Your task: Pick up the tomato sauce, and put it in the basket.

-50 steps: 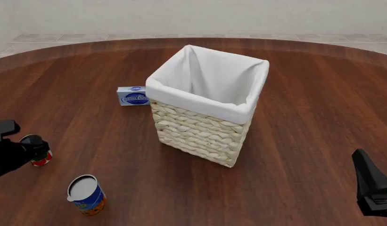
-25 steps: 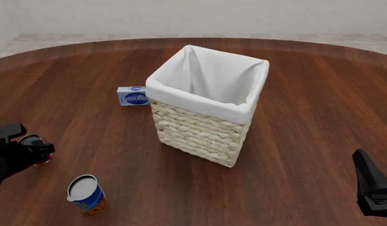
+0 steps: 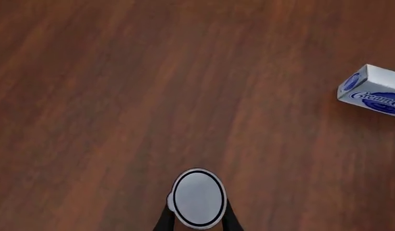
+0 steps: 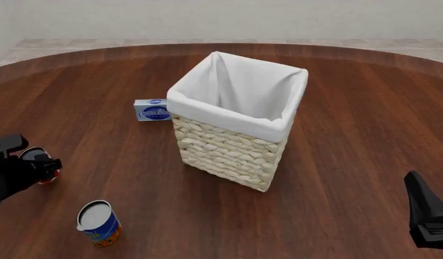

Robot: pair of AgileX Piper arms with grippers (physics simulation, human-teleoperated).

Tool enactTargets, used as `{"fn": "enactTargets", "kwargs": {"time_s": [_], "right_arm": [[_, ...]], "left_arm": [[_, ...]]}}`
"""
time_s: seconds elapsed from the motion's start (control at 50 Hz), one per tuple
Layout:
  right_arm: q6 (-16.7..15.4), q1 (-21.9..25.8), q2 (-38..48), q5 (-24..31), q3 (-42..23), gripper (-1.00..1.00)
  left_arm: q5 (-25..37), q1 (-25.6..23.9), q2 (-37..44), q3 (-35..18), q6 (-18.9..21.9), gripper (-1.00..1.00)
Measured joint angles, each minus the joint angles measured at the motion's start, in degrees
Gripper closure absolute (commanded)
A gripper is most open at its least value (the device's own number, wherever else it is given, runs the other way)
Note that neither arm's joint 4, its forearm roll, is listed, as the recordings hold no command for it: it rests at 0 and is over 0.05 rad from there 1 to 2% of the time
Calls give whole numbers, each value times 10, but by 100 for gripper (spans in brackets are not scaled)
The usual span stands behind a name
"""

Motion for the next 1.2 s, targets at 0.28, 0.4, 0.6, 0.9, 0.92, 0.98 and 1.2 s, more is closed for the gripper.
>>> {"fn": "enactTargets", "kwargs": {"time_s": [0.28,0.4,0.6,0.9,0.92,0.98,1.2], "right_arm": [[1,-2,-1,-1,0,-100],[1,-2,-1,-1,0,-100],[0,0,0,-2,0,-100],[1,2,1,-3,-1,-100],[1,2,1,-3,-1,-100],[1,2,1,-3,-1,-100],[2,3,0,-2,-1,-100]], "left_arm": [[45,-19,-48,-24,12,100],[65,-29,-71,-32,15,100],[99,-54,-108,-47,12,100],[155,-112,-159,-89,9,100],[159,-116,-162,-93,9,100],[170,-127,-170,-104,8,100],[204,-167,-189,-142,9,100]]}}
